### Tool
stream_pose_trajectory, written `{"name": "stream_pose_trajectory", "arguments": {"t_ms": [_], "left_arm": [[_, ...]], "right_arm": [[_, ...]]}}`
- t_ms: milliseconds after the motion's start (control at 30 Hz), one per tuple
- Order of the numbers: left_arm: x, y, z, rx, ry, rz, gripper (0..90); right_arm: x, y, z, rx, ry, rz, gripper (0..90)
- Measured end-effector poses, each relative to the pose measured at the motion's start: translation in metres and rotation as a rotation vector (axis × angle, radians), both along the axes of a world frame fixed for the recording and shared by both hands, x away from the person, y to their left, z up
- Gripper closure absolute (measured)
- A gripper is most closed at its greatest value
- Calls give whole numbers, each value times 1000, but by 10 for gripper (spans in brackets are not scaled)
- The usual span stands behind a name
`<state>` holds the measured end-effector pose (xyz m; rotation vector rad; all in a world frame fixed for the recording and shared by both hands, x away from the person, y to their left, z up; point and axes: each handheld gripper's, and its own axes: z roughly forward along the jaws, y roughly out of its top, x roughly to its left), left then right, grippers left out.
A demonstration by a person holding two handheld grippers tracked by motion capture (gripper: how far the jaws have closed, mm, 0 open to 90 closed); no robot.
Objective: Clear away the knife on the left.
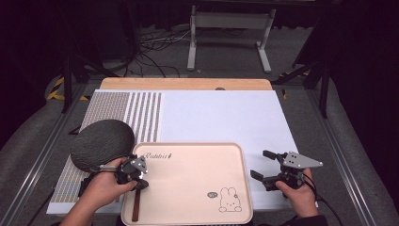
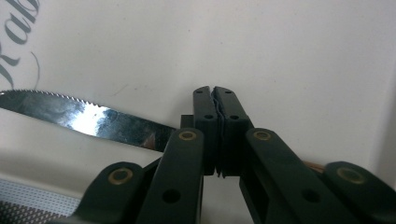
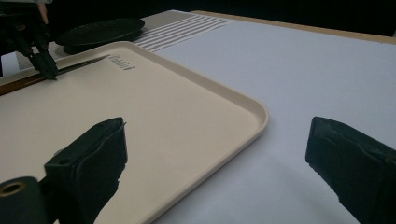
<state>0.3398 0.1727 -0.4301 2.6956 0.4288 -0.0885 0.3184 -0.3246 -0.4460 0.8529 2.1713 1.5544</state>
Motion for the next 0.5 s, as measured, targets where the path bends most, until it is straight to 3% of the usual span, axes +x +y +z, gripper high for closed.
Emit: {"name": "stream_pose_trajectory", "arguments": {"t_ms": [67, 133, 200, 333, 367, 433, 467, 500], "left_arm": [[-1, -2, 10, -40, -19, -5, 846], [-1, -3, 19, -56, -56, 3, 774], [0, -3, 20, -62, -66, 14, 727], [-1, 2, 23, -99, -87, 68, 431], [-2, 6, 23, -122, -99, 100, 431], [-2, 13, 25, -173, -129, 127, 253], [-3, 18, 26, -205, -141, 137, 222], [-3, 18, 26, -205, -141, 137, 203]], "right_arm": [[0, 0, -1, -2, 2, 0, 62], [-1, -1, -1, -2, 3, -3, 62], [-2, -2, 0, 2, 2, -6, 63], [-3, -3, 1, 7, -3, -15, 63], [-3, -2, 1, 6, -5, -14, 62], [-2, 0, 1, 2, -4, -12, 62], [-2, 0, 1, 1, -4, -12, 61], [-1, 1, 2, 3, -5, -10, 61]]}}
